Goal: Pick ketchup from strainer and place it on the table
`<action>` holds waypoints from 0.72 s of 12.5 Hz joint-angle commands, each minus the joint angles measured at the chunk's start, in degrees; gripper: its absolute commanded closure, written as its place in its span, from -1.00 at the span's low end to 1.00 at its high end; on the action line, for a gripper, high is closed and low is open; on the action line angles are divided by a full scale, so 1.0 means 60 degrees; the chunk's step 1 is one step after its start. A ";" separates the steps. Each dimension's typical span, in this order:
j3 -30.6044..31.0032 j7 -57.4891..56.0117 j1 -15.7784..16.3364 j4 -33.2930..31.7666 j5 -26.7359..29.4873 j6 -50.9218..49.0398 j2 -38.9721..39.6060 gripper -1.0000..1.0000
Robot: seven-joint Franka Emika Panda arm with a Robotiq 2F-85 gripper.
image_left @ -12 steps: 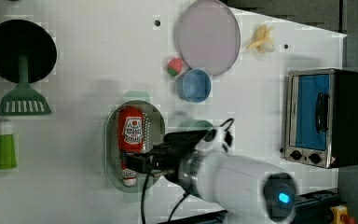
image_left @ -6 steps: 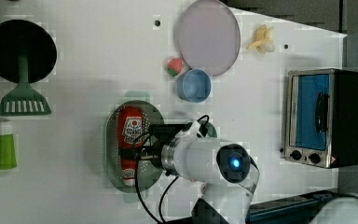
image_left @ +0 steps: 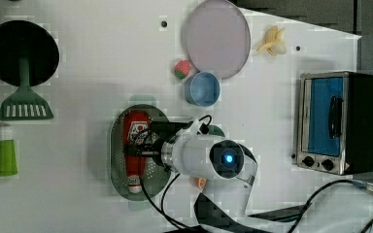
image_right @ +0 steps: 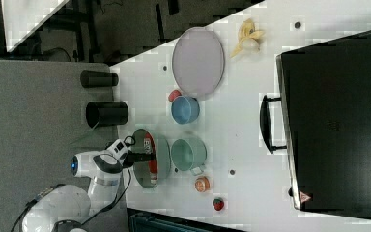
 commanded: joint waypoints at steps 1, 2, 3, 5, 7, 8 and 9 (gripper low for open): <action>-0.0217 0.0719 0.0567 0.0452 -0.0392 0.0047 0.0120 -0.42; -0.0213 0.0719 0.0606 0.0475 -0.0393 0.0055 0.0126 -0.19; -0.0173 0.0720 0.0587 0.0479 -0.0372 0.0047 0.0076 -0.13; 0.0014 0.0720 0.0480 0.0420 -0.0313 -0.0026 -0.0239 -0.13; 0.0511 0.0720 0.0179 0.0257 0.0107 -0.0182 -0.0829 -0.13; 0.0806 0.0719 -0.0033 0.0223 0.0631 -0.0406 -0.1180 -0.13; 0.1131 0.0691 -0.0281 0.0232 0.1300 -0.0746 -0.1543 -0.13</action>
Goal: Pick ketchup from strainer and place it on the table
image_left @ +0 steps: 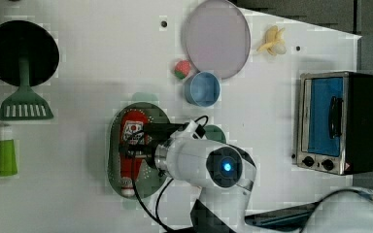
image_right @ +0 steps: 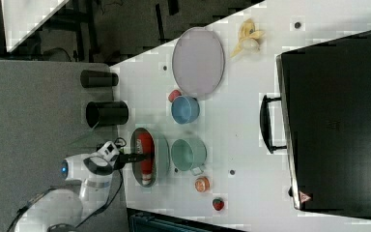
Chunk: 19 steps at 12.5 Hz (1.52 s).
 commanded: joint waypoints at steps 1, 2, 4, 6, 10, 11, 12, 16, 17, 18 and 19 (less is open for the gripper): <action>0.1025 0.0279 -0.0674 0.0079 0.1355 -0.0863 -0.1439 -0.13; 0.1370 -0.0158 -0.0974 0.0160 0.1972 -0.1275 -0.1772 -0.13; 0.1855 -0.1324 -0.1561 0.0436 0.3001 -0.2282 -0.2388 -0.13; 0.2020 -0.2422 -0.2018 0.0845 0.3627 -0.3510 -0.2931 -0.13; 0.1933 -0.4319 -0.2884 0.1842 0.4180 -0.6006 -0.3825 -0.13; 0.1842 -0.4750 -0.3158 0.2027 0.4180 -0.6230 -0.4019 -0.13; 0.1717 -0.5163 -0.3450 0.2187 0.4180 -0.6284 -0.4203 -0.13; 0.0756 -0.6928 -0.4428 0.2428 0.4177 -0.6278 -0.4793 -0.13; 0.0433 -0.7514 -0.4598 0.2428 0.4178 -0.6277 -0.4866 -0.13; 0.0086 -0.8103 -0.4746 0.2427 0.4177 -0.6266 -0.4892 -0.13; -0.0271 -0.8606 -0.4863 0.2423 0.4177 -0.6258 -0.4878 -0.13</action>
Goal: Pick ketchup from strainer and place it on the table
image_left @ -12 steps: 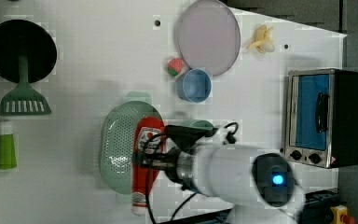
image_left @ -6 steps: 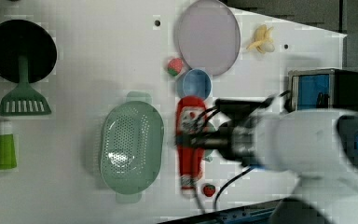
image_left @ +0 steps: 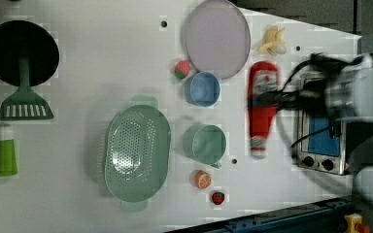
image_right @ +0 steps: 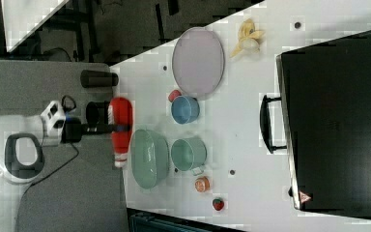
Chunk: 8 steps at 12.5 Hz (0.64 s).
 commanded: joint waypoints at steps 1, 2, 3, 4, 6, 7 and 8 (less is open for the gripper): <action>-0.0914 -0.2071 -0.0632 0.0239 0.0033 -0.0049 -0.0177 -0.13; -0.1292 -0.2208 -0.0695 0.0202 0.0032 -0.0048 -0.0145 -0.13; -0.1660 -0.2282 -0.0739 0.0098 0.0032 -0.0048 -0.0125 -0.13; -0.2011 -0.2362 -0.0766 -0.0084 0.0032 -0.0006 -0.0119 -0.13; -0.2606 -0.2390 -0.0778 -0.0596 0.0032 0.0378 -0.0119 -0.13; -0.2819 -0.2388 -0.0777 -0.0917 0.0032 0.0749 -0.0115 -0.13; -0.2976 -0.2390 -0.0778 -0.1300 0.0032 0.1230 -0.0110 -0.13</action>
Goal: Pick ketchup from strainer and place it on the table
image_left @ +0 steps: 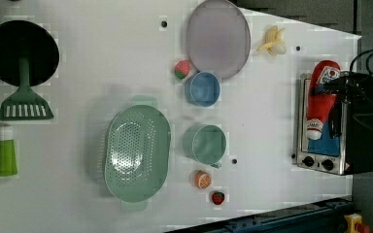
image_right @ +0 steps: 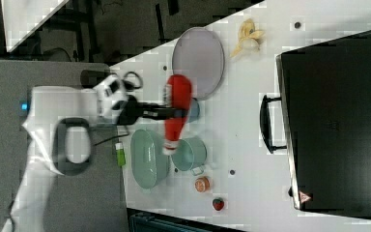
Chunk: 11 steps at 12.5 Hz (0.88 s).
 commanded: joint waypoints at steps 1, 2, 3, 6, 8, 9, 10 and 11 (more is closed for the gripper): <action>-0.0080 -0.0522 0.0246 -0.1045 0.0024 0.0915 -0.0165 -0.13; -0.0144 -0.0519 0.0248 -0.1530 0.0024 0.1531 -0.0135 -0.13; -0.0157 -0.0512 0.0246 -0.1989 0.0025 0.2127 -0.0067 -0.13; -0.0150 -0.0398 0.0264 -0.2891 0.0028 0.3681 0.0421 -0.13; -0.0145 -0.0332 0.0271 -0.3067 0.0028 0.4324 0.0989 -0.13; -0.0149 -0.0330 0.0271 -0.3070 0.0028 0.4492 0.1323 -0.13; -0.0162 -0.0331 0.0268 -0.3062 0.0027 0.4597 0.1646 -0.13; -0.0172 -0.0331 0.0266 -0.3057 0.0026 0.4744 0.1925 -0.13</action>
